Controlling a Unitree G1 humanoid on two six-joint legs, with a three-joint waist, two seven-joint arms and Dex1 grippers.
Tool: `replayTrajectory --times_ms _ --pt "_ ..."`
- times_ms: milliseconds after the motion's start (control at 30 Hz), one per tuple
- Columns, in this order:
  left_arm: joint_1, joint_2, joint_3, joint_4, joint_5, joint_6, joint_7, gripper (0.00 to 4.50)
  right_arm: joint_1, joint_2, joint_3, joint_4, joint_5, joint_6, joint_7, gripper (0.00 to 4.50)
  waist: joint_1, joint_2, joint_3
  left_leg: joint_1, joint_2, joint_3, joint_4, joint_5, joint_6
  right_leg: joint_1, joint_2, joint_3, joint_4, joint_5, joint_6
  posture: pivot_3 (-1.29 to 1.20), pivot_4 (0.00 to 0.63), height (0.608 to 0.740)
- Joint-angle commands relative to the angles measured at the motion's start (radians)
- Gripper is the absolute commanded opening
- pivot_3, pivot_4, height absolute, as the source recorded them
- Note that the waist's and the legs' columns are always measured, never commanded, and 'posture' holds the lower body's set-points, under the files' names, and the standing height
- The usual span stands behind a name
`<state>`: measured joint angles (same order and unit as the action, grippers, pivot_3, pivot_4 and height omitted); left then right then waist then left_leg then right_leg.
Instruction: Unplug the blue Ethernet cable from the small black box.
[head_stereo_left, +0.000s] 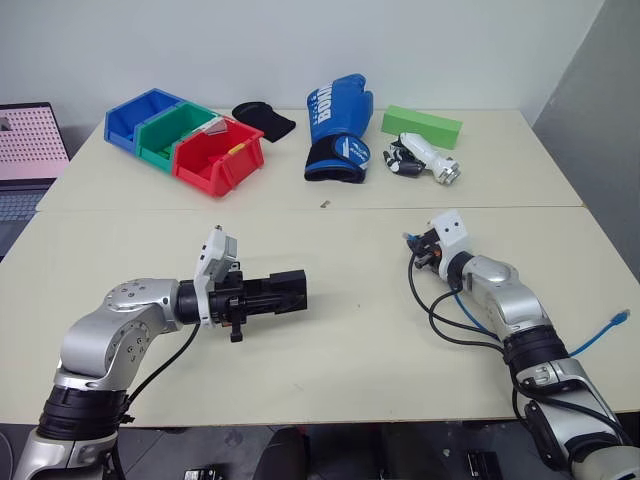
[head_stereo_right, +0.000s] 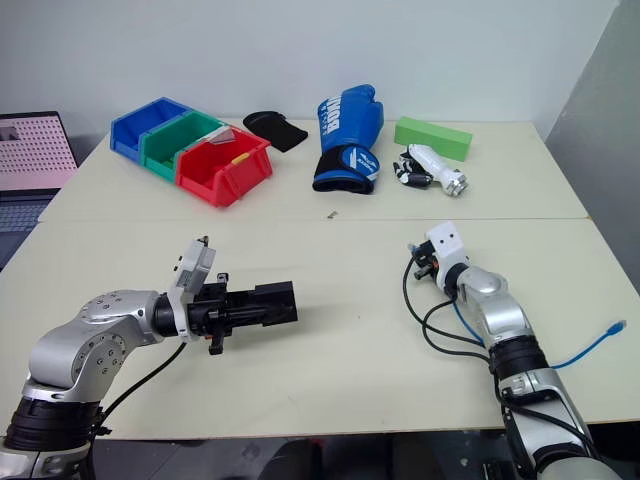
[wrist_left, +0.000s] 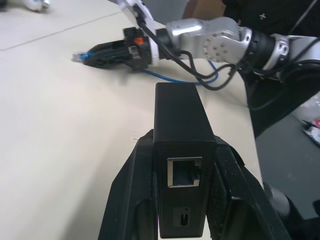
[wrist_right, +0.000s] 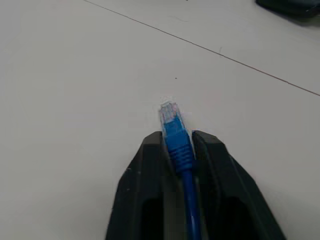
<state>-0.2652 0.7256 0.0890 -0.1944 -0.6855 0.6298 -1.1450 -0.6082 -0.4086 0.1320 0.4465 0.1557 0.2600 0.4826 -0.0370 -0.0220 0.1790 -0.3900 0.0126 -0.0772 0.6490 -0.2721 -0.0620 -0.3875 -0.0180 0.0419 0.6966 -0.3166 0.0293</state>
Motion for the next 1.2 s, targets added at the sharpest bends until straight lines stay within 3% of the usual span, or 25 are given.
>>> replayTrajectory --times_ms 33,233,367,500,700,933,967,1200 --pt "-0.009 -0.019 0.049 -0.017 -0.009 0.000 0.074 0.77 0.011 -0.005 -0.037 -0.053 0.020 0.027 0.049 2.10 0.000 0.000 0.000 0.000 0.000 0.000 0.000 0.000 0.000 0.000 0.000 0.000 0.000 0.000 0.000 0.00 0.150 0.740" --pt "-0.049 -0.108 0.100 0.087 0.147 -0.138 0.335 0.77 0.053 -0.100 -0.062 -0.275 0.069 0.037 0.211 3.39 0.005 0.001 0.000 0.000 0.000 -0.001 0.000 0.000 0.000 0.000 0.000 0.000 0.000 0.000 0.000 0.00 0.150 0.740" --pt "-0.070 -0.191 0.163 0.199 0.247 -0.313 0.505 0.77 0.073 -0.148 -0.054 -0.530 0.207 0.133 0.366 3.39 0.003 0.000 0.000 -0.001 0.000 -0.002 0.002 0.000 0.000 0.000 -0.001 -0.001 0.000 0.000 0.000 0.00 0.150 0.740" --pt "-0.045 -0.242 0.198 0.291 0.360 -0.553 0.605 0.77 0.040 -0.133 0.005 -0.692 0.288 0.258 0.412 3.39 0.001 0.000 0.000 -0.001 0.000 -0.002 0.002 0.000 0.000 0.000 -0.001 -0.002 0.000 0.000 0.000 0.00 0.150 0.740" --pt "0.005 -0.324 0.214 0.429 0.439 -0.783 0.706 0.77 -0.068 -0.039 0.091 -0.689 0.268 0.350 0.375 3.39 0.005 0.000 0.000 -0.002 0.000 -0.003 0.005 0.000 0.000 0.000 -0.003 -0.002 0.001 0.000 0.000 0.00 0.150 0.740" --pt "0.022 -0.350 0.201 0.543 0.478 -0.860 0.758 0.77 -0.099 -0.033 0.129 -0.655 0.232 0.346 0.401 3.39 0.020 0.000 0.000 -0.009 -0.003 -0.007 0.013 0.000 0.000 -0.001 -0.003 -0.005 0.001 0.001 0.002 0.00 0.150 0.740" --pt "0.023 -0.352 0.204 0.559 0.475 -0.866 0.761 1.48 -0.099 -0.032 0.130 -0.655 0.231 0.347 0.404 3.41 0.019 0.000 0.000 -0.008 -0.003 -0.006 0.013 0.000 0.000 -0.001 -0.003 -0.005 0.001 0.002 0.002 0.00 0.150 0.740" --pt "0.042 -0.370 0.206 0.579 0.445 -0.875 0.755 2.94 -0.088 -0.031 0.127 -0.671 0.223 0.358 0.409 3.41 0.007 0.000 0.000 -0.008 -0.002 -0.006 0.013 0.000 0.000 -0.001 -0.003 -0.005 0.001 0.002 0.003 0.00 0.150 0.740"
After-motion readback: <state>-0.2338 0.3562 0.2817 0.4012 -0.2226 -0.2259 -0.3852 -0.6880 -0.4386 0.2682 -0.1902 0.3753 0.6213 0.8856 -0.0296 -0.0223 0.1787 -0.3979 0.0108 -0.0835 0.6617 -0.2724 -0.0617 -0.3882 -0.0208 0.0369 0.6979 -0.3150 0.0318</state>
